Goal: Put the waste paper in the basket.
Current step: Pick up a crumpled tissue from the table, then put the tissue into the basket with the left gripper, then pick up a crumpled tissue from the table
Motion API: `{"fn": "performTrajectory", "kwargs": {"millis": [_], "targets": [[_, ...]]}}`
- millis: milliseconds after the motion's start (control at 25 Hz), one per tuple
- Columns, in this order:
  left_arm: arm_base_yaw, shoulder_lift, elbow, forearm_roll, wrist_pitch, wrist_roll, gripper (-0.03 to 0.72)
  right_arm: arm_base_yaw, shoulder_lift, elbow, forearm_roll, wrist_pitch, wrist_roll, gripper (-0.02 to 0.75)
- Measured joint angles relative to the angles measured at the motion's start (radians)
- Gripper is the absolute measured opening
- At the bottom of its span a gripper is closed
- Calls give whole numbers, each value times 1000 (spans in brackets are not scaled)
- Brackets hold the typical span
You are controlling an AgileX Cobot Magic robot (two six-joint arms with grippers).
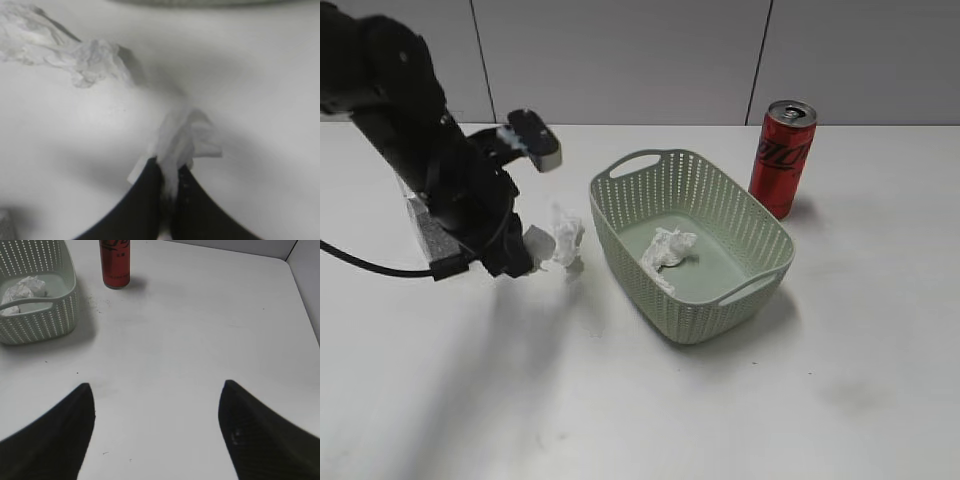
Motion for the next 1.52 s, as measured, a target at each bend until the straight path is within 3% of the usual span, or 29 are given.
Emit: {"fn": "performTrajectory", "kwargs": {"millis": [200,400,520,720,800,1000,1080,1160,1320,1520], "targets": [[0,-170,0,-48,126,-34,11,0,0,0,0,0,0,583],[-13,-296,0,-286,62,-25,11,0,0,0,0,0,0,583],[-61,-305,-1,-374,-72,-10,11,0,0,0,0,0,0,583],[-195,-231,-1,-404,-222,94,36,0,0,0,0,0,0,582],[-239,-180,-1,-406,-261,106,112,0,0,0,-1,0,0,582],[-272,-73,-1,-408,-367,113,517,0,0,0,-1,-1,0,582],[-272,-50,-1,-408,-378,114,625,0,0,0,-1,-1,0,582],[-272,-45,-1,-408,-377,115,669,0,0,0,-1,-1,0,583],[-272,-58,-16,-390,-336,115,689,0,0,0,-1,-1,0,583],[-226,-152,-125,-232,-46,95,690,0,0,0,-1,-1,0,583]]}}
